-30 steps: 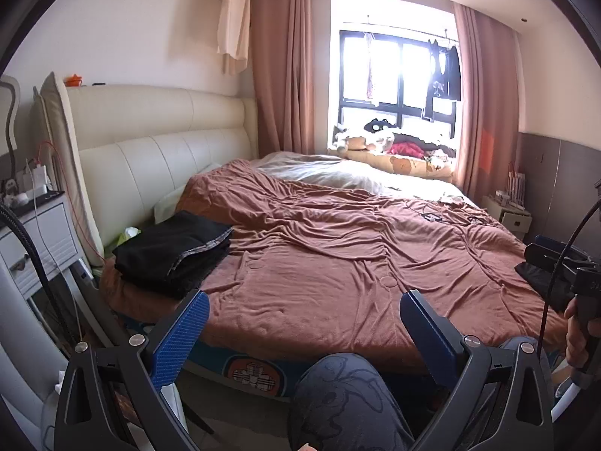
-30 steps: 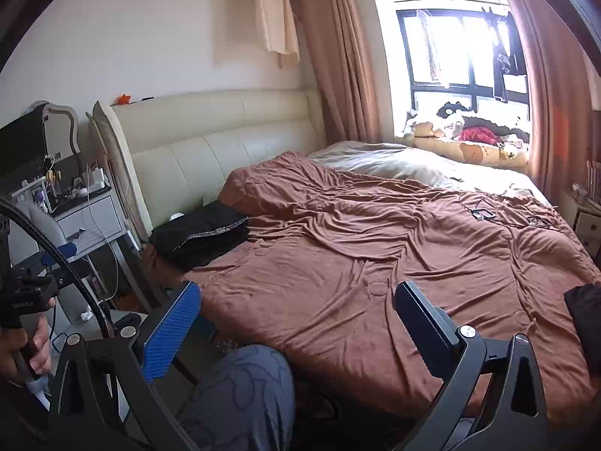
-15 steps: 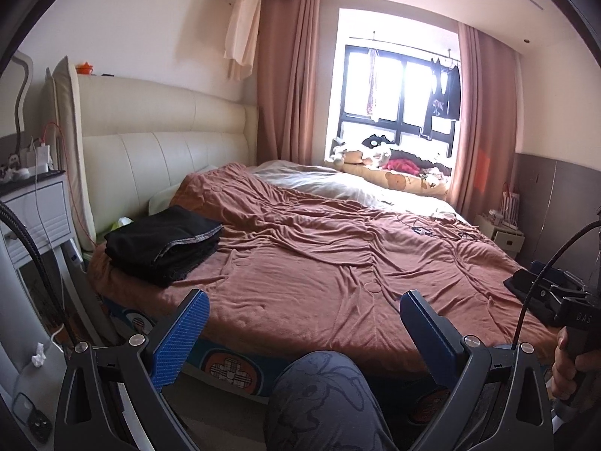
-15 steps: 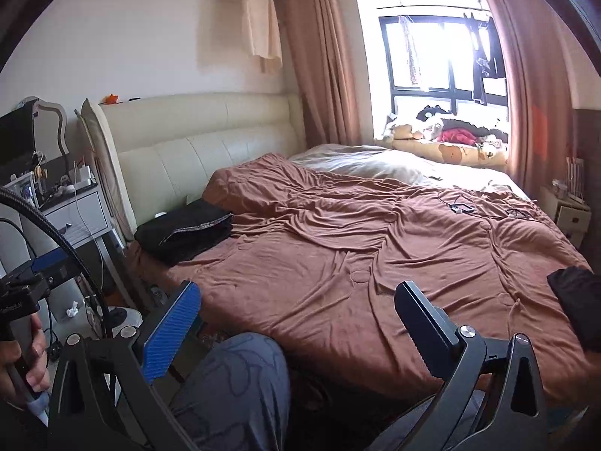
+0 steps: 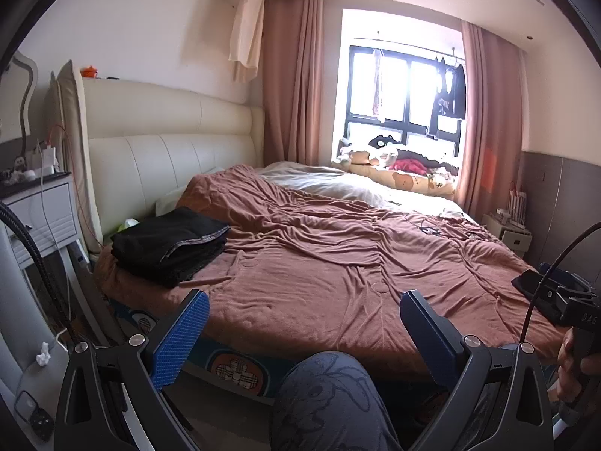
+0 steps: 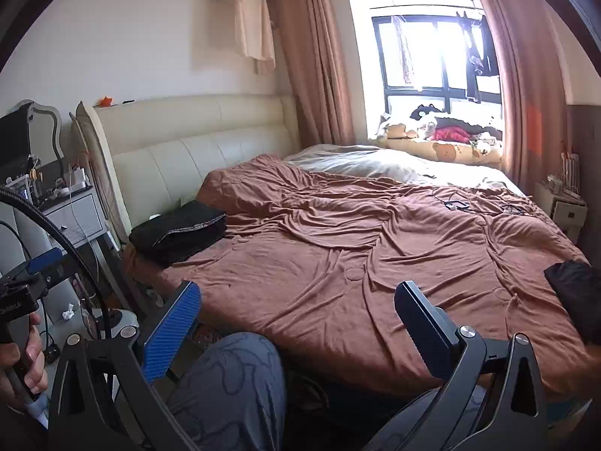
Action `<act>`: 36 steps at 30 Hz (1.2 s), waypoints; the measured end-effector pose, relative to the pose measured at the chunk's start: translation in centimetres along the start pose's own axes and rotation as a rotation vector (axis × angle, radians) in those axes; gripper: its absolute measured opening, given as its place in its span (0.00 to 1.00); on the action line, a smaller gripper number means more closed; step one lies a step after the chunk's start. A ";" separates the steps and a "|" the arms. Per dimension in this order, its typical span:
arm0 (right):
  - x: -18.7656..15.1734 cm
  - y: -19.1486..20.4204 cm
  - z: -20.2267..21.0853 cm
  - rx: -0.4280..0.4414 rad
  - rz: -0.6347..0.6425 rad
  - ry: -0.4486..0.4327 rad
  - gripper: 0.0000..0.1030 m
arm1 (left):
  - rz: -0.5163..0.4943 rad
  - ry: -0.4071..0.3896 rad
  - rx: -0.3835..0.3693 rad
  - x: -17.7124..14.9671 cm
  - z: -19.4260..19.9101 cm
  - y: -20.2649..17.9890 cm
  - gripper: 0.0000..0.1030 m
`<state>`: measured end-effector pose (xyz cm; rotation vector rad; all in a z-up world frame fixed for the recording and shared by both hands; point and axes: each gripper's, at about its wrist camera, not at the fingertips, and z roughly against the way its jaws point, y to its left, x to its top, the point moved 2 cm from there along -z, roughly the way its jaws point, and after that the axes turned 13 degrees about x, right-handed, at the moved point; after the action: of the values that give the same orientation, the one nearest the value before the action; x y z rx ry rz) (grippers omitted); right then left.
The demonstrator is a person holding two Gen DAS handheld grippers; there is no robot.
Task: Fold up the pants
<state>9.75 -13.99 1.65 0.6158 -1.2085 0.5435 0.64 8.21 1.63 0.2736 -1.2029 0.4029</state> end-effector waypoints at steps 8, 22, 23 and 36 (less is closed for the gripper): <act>-0.2 -0.3 0.2 0.009 -0.005 -0.007 1.00 | 0.005 0.015 -0.006 -0.2 -0.3 0.1 0.99; -0.1 -0.3 0.4 0.022 0.000 -0.004 1.00 | 0.001 0.022 -0.013 -0.3 -0.3 0.0 0.99; -0.1 -0.3 0.4 0.021 0.000 -0.004 1.00 | 0.004 0.020 -0.009 -0.2 -0.3 0.1 0.99; 0.0 -0.4 0.4 0.023 0.001 -0.001 1.00 | 0.013 0.031 -0.022 -0.3 -0.4 0.3 0.99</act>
<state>9.78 -14.55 1.70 0.6349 -1.2051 0.5588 0.70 8.61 1.18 0.2398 -1.1784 0.4037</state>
